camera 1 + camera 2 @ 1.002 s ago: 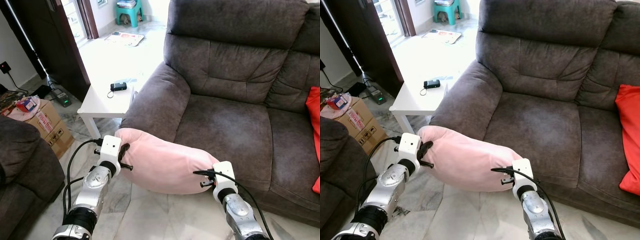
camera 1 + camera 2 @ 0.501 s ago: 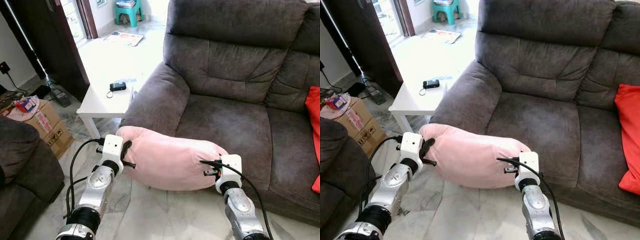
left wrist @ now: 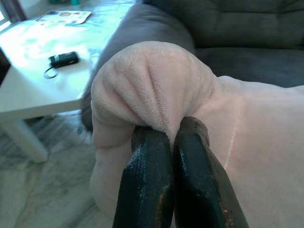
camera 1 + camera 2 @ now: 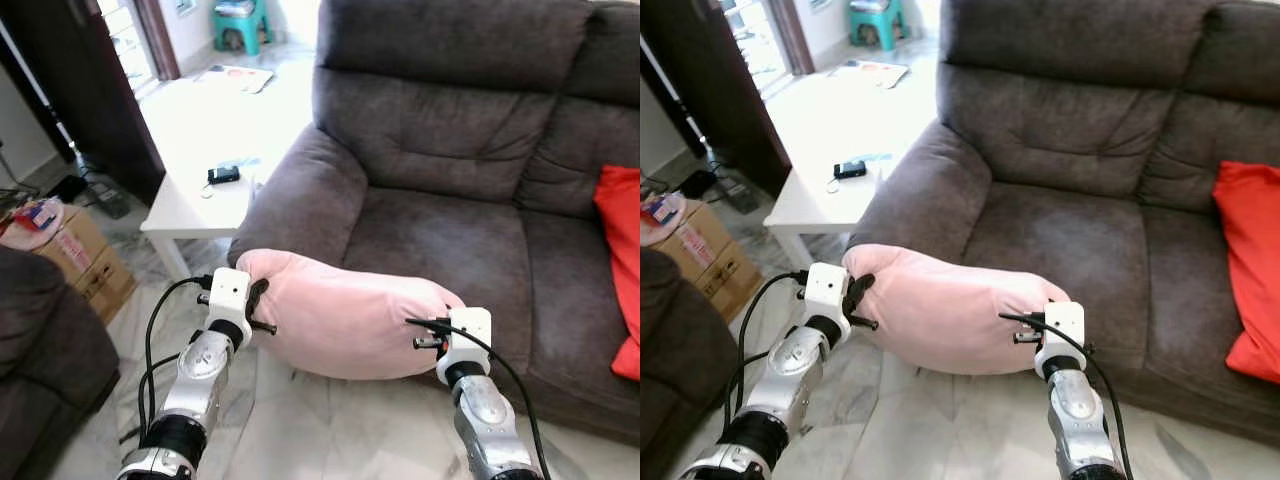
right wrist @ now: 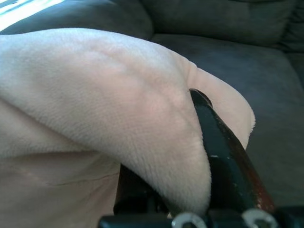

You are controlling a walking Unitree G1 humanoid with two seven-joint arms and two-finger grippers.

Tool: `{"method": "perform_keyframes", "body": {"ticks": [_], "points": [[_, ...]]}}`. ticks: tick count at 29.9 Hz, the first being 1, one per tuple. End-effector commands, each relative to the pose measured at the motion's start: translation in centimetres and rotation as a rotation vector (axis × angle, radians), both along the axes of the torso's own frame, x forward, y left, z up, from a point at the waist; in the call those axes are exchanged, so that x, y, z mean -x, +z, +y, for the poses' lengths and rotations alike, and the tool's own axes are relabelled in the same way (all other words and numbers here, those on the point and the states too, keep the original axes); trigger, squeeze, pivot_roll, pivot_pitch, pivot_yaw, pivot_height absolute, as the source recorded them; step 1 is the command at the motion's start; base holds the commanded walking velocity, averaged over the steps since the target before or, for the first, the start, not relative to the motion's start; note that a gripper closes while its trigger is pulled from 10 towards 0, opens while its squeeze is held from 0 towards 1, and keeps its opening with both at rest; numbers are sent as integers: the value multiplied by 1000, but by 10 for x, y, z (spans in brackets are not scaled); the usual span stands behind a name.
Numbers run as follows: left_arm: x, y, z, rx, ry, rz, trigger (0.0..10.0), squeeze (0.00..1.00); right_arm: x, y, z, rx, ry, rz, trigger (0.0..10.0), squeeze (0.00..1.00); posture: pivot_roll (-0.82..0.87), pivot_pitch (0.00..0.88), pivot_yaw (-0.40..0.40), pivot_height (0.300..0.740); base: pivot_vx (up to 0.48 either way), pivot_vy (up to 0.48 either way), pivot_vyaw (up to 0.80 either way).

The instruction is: Move the pillow to the sofa from floor

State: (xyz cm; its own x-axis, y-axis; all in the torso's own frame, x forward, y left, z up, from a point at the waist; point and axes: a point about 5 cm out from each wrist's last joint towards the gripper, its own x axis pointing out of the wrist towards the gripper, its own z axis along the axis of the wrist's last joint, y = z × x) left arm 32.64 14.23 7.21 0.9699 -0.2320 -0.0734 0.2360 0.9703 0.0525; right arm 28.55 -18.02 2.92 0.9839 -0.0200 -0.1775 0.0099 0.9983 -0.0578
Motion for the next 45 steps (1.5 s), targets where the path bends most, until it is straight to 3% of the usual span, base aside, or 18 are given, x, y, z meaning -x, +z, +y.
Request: {"method": "perform_keyframes", "body": {"ticks": [1, 9, 21, 32, 37, 45], "points": [[-2, 5, 11, 5, 39, -28, 10000, 0, -10, 17, 3, -26, -16, -78, 10000, 0, 13, 42, 21, 740, 0, 398, 0], [-2, 5, 11, 8, 36, -28, 10000, 0, -11, 15, 2, -16, -29, -61, 10000, 0, 18, 35, 21, 740, 0, 423, -459], [-3, 8, 12, 4, 35, -57, 10000, 0, -15, 20, 0, -28, -57, -78, 10000, 0, 20, 20, 19, 740, 0, 0, -107], [-2, 9, 11, 37, 40, -57, 10000, 0, -16, 21, -1, -11, -60, -75, 10000, 0, 20, 19, 16, 740, 0, 0, -678], [-2, 9, 11, 32, 40, -59, 10000, 0, -17, 20, -1, -10, -57, -73, 10000, 0, 22, 24, 15, 740, 0, 446, -663], [-1, 8, 12, 12, 36, -60, 10000, 0, -17, 20, 1, -12, -53, -70, 10000, 0, 25, 29, 18, 740, 0, 0, -660]]}}
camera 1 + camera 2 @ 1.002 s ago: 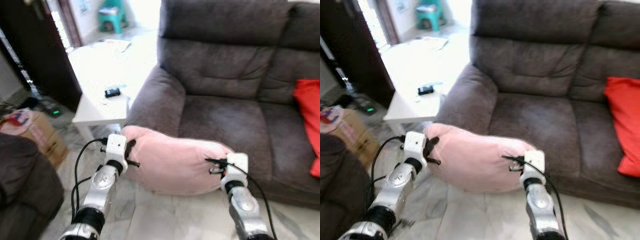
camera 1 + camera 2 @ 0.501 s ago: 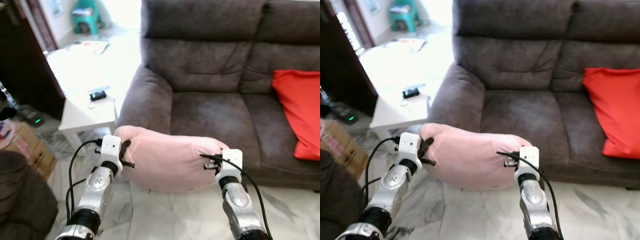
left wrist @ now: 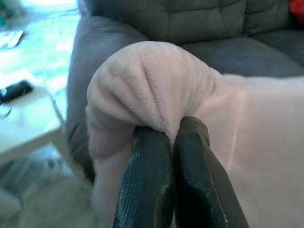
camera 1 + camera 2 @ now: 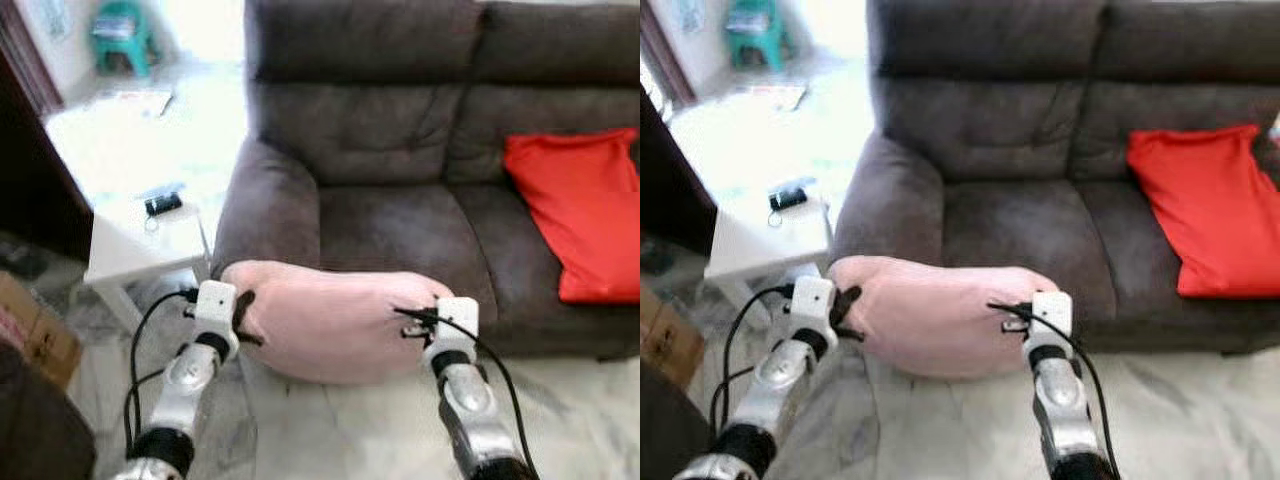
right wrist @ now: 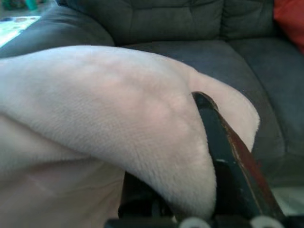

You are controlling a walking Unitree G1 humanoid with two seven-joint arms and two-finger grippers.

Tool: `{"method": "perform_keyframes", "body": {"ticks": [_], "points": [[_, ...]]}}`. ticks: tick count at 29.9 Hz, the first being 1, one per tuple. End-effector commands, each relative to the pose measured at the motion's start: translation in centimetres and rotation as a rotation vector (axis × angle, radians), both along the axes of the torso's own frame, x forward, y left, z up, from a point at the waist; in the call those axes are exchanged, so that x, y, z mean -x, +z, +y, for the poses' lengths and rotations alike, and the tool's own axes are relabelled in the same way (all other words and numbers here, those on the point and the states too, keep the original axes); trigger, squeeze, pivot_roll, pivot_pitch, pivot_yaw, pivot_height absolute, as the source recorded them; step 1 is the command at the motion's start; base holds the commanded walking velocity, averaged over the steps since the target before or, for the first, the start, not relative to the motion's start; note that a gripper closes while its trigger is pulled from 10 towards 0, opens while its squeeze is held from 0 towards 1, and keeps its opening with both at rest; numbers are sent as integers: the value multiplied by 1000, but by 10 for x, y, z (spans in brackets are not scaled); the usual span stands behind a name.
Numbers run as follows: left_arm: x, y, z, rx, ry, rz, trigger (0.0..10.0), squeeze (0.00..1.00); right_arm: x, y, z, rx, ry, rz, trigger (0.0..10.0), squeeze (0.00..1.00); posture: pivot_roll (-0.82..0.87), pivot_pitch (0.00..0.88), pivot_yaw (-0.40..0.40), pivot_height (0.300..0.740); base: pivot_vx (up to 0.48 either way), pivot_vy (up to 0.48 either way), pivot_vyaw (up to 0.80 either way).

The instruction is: Move the pillow to the sofa from floor

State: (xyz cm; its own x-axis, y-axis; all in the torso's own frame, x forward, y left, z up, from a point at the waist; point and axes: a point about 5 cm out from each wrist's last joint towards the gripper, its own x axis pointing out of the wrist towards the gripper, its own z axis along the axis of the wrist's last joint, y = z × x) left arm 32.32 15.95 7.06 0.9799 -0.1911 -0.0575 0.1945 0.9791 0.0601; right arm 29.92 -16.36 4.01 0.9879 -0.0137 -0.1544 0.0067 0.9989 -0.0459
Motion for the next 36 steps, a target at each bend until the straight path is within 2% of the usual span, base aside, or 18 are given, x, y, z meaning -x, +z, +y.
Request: {"method": "perform_keyframes", "body": {"ticks": [1, 8, 12, 15, 19, 25, 28, 31, 36], "points": [[-4, 9, -5, 12, -5, -45, 10000, 0, -3, 9, -15, -2, -56, -46, 10000, 0, 25, 29, 18, 740, 0, 0, -525], [-7, 15, -3, -4, 13, -69, 10000, 0, -3, 10, -14, -15, -50, -61, 10000, 0, 27, 30, 20, 740, 0, 0, -75], [-8, 25, -1, 7, 39, -113, 10000, 0, -5, 16, -15, -19, -59, -96, 10000, 0, 29, 31, 20, 740, 0, 0, 0], [-9, 41, -1, -7, 45, -189, 10000, 0, -8, 27, -17, -26, -57, -149, 10000, 0, 30, 33, 19, 740, 0, 0, 0], [-8, 51, -2, -27, 46, -239, 10000, 0, -10, 34, -18, -22, -56, -179, 10000, 0, 33, 32, 18, 740, 0, 0, 0], [-4, 85, 0, -44, 69, -382, 10000, 0, -22, 72, -16, -13, -35, -322, 10000, 0, 33, 30, 19, 740, 0, 0, 0], [-4, 96, -2, -44, 69, -417, 10000, 0, -26, 90, -15, 0, -18, -384, 10000, 0, 36, 27, 18, 740, 0, 0, 0], [-5, 99, -5, -37, 65, -423, 10000, 0, -27, 100, -14, 11, -10, -435, 10000, 0, 33, 25, 17, 740, 0, 0, 0], [-5, 102, -9, -28, 63, -418, 10000, 0, -26, 103, -13, -5, -1, -436, 10000, 0, 31, 21, 16, 740, 0, 0, 640]]}}
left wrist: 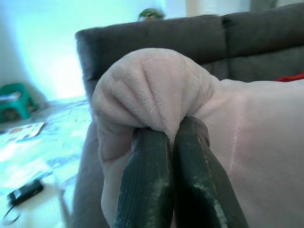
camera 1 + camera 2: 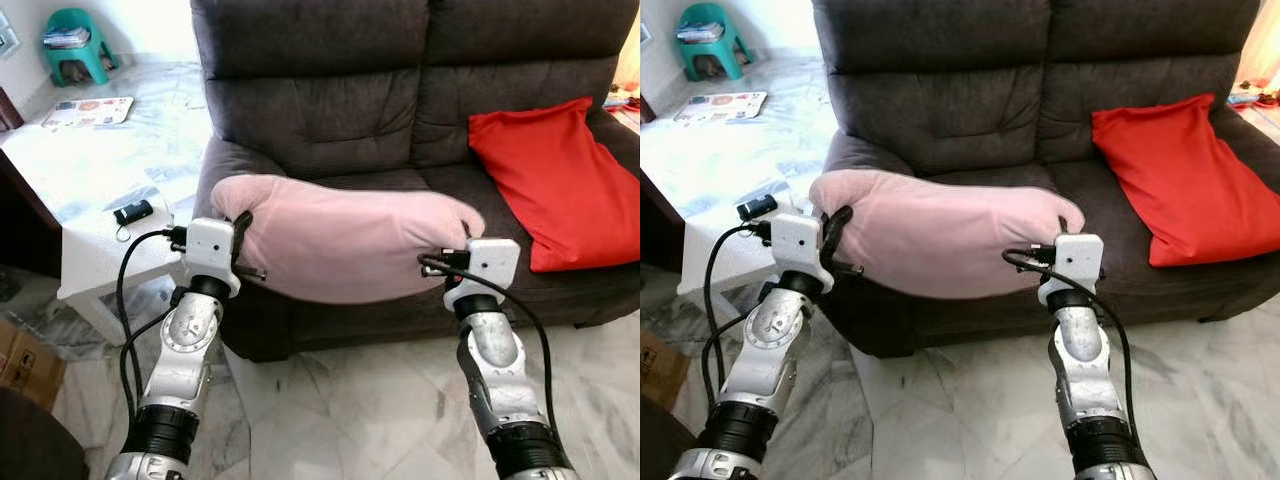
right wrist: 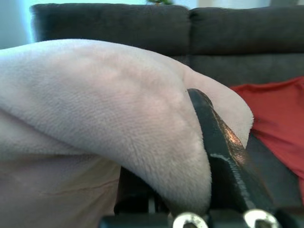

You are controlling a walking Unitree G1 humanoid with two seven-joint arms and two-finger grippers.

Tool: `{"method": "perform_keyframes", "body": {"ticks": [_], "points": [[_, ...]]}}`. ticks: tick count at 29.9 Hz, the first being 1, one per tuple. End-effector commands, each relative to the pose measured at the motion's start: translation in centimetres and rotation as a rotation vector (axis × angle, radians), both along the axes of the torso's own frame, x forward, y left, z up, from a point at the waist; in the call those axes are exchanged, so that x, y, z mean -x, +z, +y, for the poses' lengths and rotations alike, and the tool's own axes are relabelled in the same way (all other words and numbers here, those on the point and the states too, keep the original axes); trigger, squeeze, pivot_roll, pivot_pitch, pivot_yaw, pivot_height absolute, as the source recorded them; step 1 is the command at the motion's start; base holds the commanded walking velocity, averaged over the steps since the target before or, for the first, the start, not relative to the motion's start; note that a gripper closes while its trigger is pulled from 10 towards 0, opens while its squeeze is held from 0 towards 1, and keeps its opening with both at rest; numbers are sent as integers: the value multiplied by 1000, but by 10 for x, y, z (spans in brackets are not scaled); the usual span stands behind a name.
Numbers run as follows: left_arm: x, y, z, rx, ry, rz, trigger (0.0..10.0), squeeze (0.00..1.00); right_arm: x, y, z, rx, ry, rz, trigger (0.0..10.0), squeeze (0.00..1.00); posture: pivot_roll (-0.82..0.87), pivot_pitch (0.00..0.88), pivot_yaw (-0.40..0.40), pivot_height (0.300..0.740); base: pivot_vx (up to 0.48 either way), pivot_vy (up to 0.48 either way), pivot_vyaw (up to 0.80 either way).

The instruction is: Move the pillow to the sofa from floor

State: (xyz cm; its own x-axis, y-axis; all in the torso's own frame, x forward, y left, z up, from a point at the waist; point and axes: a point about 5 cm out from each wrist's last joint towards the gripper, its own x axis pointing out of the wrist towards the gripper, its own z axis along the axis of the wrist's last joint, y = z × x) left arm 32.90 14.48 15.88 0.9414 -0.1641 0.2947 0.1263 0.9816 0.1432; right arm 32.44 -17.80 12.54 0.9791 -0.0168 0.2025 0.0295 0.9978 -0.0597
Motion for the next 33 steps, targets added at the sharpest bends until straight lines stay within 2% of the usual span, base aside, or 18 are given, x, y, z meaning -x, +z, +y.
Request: {"method": "perform_keyframes", "body": {"ticks": [1, 13, 33], "points": [[2, 14, 6, 1, 32, -50, 10000, 0, -1, 18, 2, -25, 10, -77, 10000, 0, 31, 21, 16, 740, 0, 0, 0], [0, 24, 8, 18, 42, -65, 10000, 0, -2, 26, 9, -14, 54, -77, 10000, 0, 27, 2, 9, 740, 0, 0, 0], [0, 23, 12, 16, 55, -60, 10000, 0, -2, 30, 15, -32, 76, -79, 10000, 0, 26, 12, 8, 740, 285, 0, 0]]}}
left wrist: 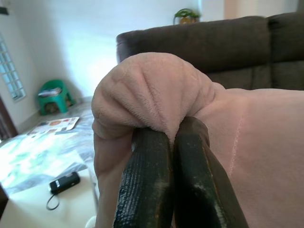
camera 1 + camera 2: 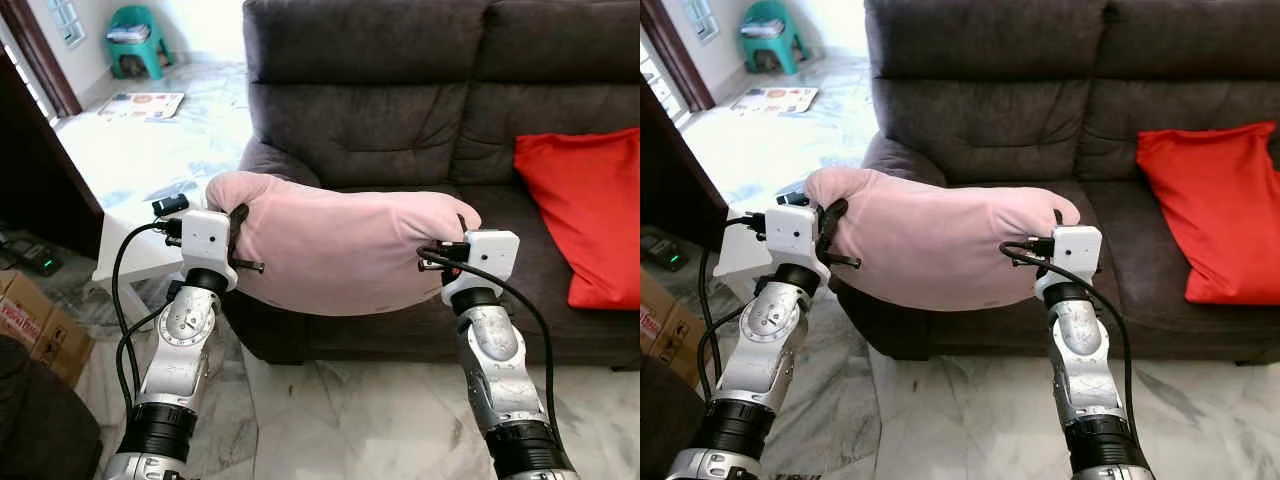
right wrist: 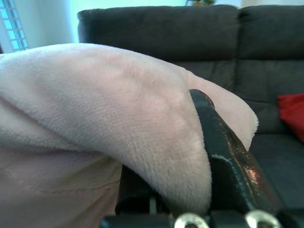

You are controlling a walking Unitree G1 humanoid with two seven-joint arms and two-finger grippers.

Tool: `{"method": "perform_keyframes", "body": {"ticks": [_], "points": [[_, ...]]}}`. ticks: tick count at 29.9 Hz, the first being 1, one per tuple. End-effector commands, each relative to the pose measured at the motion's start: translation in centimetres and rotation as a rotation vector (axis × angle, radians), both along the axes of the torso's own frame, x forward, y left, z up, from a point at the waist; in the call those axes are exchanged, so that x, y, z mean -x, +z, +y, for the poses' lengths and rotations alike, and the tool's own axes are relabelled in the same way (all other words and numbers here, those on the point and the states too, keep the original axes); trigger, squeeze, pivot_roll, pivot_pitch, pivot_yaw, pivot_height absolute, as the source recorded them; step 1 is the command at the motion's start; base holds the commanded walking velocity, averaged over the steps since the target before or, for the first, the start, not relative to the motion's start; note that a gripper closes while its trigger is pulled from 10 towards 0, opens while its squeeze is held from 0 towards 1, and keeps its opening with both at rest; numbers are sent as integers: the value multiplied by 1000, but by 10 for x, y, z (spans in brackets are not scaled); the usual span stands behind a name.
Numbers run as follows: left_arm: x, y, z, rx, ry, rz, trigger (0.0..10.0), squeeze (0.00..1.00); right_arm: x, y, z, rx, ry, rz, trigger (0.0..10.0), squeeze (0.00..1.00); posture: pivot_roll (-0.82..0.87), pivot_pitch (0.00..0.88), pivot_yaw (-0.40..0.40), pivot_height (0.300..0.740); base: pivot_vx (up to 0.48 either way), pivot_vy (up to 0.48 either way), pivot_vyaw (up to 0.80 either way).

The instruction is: Move the pillow to the sofa from floor

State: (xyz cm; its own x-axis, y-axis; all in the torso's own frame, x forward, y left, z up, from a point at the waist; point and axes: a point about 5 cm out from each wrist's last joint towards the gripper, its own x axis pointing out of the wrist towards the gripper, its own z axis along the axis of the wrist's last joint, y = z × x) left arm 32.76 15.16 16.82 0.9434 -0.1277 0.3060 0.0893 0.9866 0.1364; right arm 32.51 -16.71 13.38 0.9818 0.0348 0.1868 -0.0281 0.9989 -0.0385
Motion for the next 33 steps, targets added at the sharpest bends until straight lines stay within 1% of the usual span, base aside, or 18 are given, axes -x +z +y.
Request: {"method": "perform_keyframes", "body": {"ticks": [1, 11, 18, 23, 26, 27, 33], "points": [[-1, 15, 6, 7, 22, -51, 10000, 0, -1, 22, 4, -15, 19, -94, 10000, 0, 26, 13, 8, 740, 304, 0, 0], [-4, 24, 8, 8, 30, -78, 10000, 0, -1, 24, 7, -34, 27, -93, 10000, 0, 28, 18, 5, 740, 307, 0, 0], [-6, 32, 11, 8, 32, -98, 10000, 0, -2, 25, 6, -53, 13, -84, 10000, 0, 27, 19, 5, 740, 299, 0, 0], [-7, 34, 12, 6, 36, -101, 10000, 0, -1, 26, 9, -56, 28, -91, 10000, 0, 28, 22, 5, 740, 292, 0, -711], [-7, 34, 13, 5, 37, -103, 10000, 0, -1, 26, 11, -65, 36, -89, 10000, 0, 28, 23, 4, 740, 376, 0, 0], [-7, 35, 13, 4, 39, -103, 10000, 0, 0, 27, 12, -50, 40, -99, 10000, 0, 28, 23, 4, 740, 416, 0, 0], [-7, 36, 15, 3, 44, -106, 10000, 0, 0, 27, 12, -55, 42, -96, 10000, 0, 30, 24, 3, 740, 418, 0, 0]]}}
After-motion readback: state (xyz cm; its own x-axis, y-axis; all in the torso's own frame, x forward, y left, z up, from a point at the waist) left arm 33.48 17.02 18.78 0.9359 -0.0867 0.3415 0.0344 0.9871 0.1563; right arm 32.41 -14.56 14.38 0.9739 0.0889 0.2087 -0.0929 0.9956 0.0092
